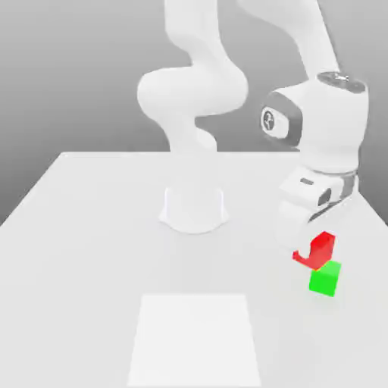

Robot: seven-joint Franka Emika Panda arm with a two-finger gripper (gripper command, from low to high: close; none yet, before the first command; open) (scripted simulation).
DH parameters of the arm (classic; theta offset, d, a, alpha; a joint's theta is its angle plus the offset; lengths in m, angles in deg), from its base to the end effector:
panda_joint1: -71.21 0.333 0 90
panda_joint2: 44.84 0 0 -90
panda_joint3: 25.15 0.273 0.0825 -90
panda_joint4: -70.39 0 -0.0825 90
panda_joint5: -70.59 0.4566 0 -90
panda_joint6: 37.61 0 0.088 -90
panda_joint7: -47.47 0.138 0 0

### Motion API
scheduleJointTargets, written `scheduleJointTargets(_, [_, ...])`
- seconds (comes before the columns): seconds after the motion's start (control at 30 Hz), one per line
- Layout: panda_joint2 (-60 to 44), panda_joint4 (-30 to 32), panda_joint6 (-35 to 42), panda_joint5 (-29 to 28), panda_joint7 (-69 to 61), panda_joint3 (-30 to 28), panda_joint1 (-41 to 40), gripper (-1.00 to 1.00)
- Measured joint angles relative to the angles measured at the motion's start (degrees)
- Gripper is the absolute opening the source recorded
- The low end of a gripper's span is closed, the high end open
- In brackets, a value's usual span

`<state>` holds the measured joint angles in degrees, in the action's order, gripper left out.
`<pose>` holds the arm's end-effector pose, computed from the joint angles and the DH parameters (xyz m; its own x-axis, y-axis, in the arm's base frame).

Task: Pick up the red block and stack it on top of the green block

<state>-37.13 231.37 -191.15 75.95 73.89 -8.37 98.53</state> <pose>0.3035 0.2781 0.1042 0.9754 0.2205 -0.0008 0.2205 -0.9754 -0.0029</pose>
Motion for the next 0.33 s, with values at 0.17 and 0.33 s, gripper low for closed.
scheduleJointTargets(0.17, [-8.14,-0.14,-7.71,-6.57,3.09,0.97,0.12,-1.0])
scheduleJointTargets(0.33, [-12.07,-0.29,-11.28,-10.58,5.89,-0.53,0.72,1.0])
